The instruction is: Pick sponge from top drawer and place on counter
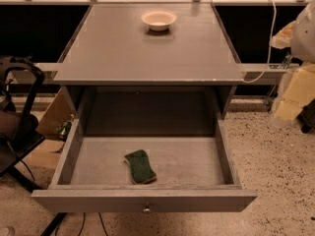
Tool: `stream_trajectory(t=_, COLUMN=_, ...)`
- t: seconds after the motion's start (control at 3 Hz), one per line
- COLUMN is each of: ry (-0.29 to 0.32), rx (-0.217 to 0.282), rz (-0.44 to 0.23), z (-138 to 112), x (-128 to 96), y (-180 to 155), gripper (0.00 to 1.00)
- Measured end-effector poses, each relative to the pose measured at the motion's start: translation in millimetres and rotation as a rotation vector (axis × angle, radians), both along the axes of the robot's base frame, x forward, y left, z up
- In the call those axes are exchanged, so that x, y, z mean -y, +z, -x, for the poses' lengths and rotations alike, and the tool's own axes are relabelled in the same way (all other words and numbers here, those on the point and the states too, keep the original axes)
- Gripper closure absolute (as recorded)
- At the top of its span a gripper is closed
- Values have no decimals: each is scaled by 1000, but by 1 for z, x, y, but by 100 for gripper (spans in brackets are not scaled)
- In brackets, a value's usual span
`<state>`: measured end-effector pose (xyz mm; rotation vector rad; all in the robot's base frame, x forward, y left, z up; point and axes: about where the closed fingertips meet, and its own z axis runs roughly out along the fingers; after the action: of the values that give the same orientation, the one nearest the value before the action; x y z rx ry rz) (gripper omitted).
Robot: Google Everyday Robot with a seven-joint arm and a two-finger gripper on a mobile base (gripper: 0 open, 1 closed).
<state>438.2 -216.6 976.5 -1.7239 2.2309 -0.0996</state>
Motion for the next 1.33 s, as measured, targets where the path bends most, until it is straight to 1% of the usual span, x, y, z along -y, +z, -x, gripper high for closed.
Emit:
stream_trajectory(t=0.33, ry=0, rx=0, rz=0, z=0, x=0, y=0, gripper=0)
stream_trajectory(t=0.67, ry=0, rx=-47, rz=-25, z=-13, x=-32, y=-21, gripper=0)
stream_trajectory(t=1.0, ry=-50, rx=-105, rz=-48, z=-24, x=-65, y=-54, gripper=0)
stream_trajectory(t=1.33, ry=-102, rx=-154, rz=9, z=-30, x=-100, y=-96, gripper=0)
